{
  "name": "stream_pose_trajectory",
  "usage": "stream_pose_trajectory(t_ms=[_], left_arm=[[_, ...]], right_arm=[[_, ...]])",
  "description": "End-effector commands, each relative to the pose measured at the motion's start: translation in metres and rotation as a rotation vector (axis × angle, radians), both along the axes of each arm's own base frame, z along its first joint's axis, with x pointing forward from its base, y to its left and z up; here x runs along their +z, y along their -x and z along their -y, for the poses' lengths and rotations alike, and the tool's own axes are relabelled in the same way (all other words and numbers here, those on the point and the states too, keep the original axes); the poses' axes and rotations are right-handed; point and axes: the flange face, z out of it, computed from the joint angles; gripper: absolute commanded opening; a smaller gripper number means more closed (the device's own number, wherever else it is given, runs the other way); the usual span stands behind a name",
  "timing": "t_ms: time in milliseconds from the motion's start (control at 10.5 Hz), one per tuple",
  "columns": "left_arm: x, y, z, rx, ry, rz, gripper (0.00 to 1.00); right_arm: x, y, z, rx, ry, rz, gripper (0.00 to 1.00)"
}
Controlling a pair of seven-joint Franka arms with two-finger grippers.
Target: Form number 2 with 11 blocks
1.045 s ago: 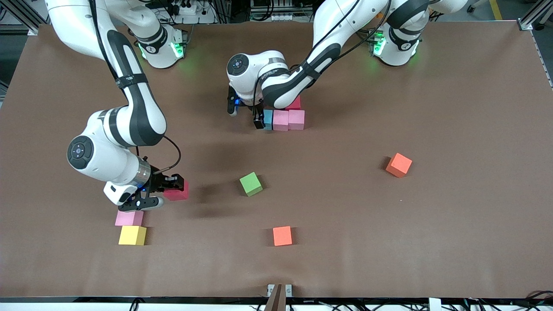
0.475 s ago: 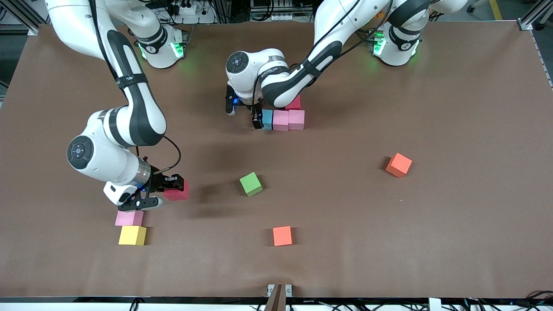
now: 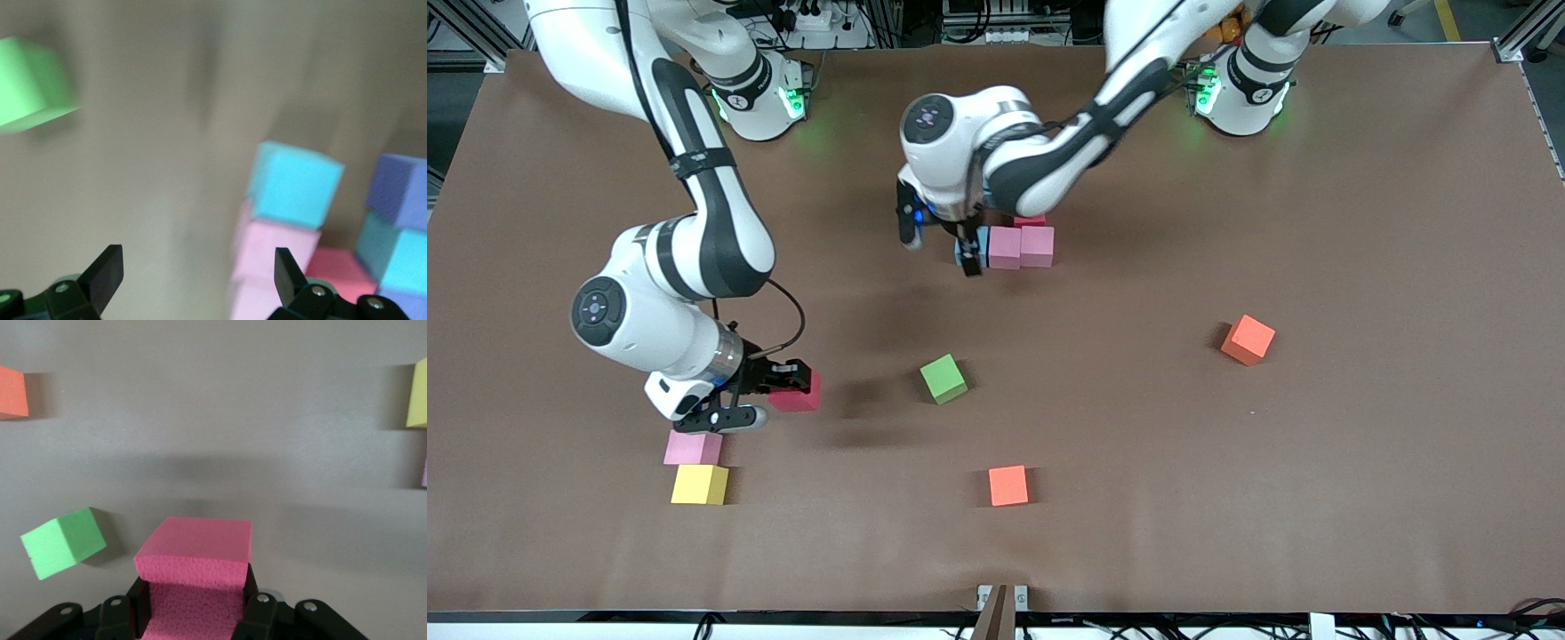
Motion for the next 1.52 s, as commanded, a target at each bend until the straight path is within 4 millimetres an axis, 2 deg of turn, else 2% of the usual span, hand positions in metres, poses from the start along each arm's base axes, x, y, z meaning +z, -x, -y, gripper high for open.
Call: stream_pose_trajectory(t_ms=[0,95,285,380,475,570,665,855,950,1045,1140,1234,1424], left_arm=[[0.050,-0.089,-0.103,0.223,0.056,-0.025,1.00],[0.069,-0.121,-0.147,0.335,0.103,-0.042,1.00],[0.099,-0.167,-0.234,0.493,0.123,-0.017,1.00],[0.107,-0.182,-0.272,0.551,0.092,0.002,1.00],[0.107,-0.205,-0.326,0.634,0.054,0.037,1.00],[0.116,-0.210,-0.350,0.680,0.043,0.055,1.00],[0.121,-0.209,-0.370,0.712,0.018,0.055,1.00],[0.133,-0.202,-0.382,0.770,-0.014,0.034,1.00],[0.122,-0.199,-0.395,0.807,-0.033,0.012,1.00],[0.110,-0.195,-0.417,0.833,-0.053,-0.007,1.00],[0.095,-0.192,-0.425,0.842,-0.060,-0.017,1.00],[0.078,-0.193,-0.442,0.867,-0.067,-0.015,1.00],[0.034,-0.185,-0.451,0.872,-0.082,-0.035,1.00]], right_arm=[[0.011,0.009,-0.033,-0.050,-0.001,-0.011,0.36],[0.012,0.014,-0.050,-0.063,-0.003,-0.015,0.35],[0.008,0.029,-0.094,-0.096,-0.003,-0.027,0.35],[0.004,0.035,-0.111,-0.112,-0.005,-0.018,0.35],[-0.004,0.045,-0.134,-0.094,0.000,-0.023,0.35],[-0.011,0.052,-0.147,-0.090,0.003,-0.023,0.35],[-0.019,0.064,-0.163,-0.078,0.009,-0.035,0.35],[-0.046,0.092,-0.185,-0.061,0.020,-0.025,0.35],[-0.056,0.106,-0.195,-0.061,0.026,-0.027,0.35],[-0.064,0.120,-0.207,-0.064,0.027,-0.023,0.34],[-0.068,0.129,-0.215,-0.057,0.031,-0.026,0.34],[-0.072,0.138,-0.221,-0.055,0.029,-0.039,0.34],[-0.079,0.157,-0.235,-0.050,0.016,-0.067,0.33]])
